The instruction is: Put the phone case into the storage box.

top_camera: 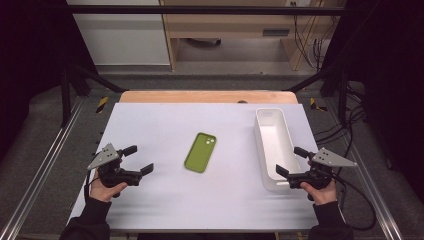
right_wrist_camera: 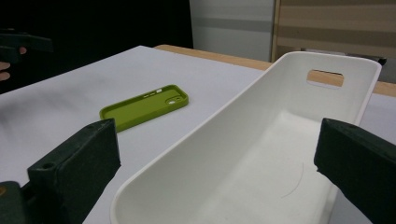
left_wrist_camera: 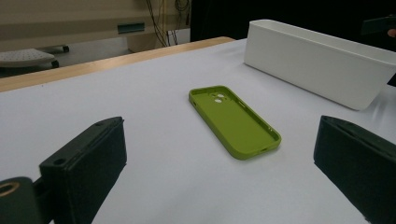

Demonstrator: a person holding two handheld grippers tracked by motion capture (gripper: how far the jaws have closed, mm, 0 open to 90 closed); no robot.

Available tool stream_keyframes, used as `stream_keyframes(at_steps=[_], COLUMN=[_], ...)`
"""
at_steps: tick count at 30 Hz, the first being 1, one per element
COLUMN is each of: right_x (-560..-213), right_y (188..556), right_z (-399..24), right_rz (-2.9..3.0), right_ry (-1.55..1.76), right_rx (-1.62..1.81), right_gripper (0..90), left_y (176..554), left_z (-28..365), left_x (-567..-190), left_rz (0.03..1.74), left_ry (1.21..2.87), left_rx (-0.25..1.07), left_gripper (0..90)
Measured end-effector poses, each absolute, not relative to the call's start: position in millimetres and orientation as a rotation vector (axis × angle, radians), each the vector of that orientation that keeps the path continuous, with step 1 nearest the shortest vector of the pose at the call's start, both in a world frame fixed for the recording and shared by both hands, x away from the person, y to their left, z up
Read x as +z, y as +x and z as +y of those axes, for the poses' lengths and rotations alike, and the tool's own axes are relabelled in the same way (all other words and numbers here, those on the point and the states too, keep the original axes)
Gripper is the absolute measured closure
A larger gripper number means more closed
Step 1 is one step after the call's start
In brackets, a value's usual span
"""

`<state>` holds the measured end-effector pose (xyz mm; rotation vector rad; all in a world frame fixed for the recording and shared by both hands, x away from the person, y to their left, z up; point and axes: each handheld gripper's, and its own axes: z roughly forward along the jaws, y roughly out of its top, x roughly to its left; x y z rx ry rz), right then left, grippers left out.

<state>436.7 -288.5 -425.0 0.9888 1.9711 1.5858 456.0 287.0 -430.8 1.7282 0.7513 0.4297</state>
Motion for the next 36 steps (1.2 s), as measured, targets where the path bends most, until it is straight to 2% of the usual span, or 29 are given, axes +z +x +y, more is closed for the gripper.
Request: stream_keyframes(at_steps=[36], right_x=[-424.5], right_y=[435.3], right_z=[-287.8], right_rz=[1.986], right_ry=[0.974], right_rx=[1.581], right_gripper=[0.6], left_y=[457.4], left_z=[269.1], left_x=[-422.1], left_rz=[0.731], left_ry=[1.758], left_rx=[0.427], left_gripper=[2.4])
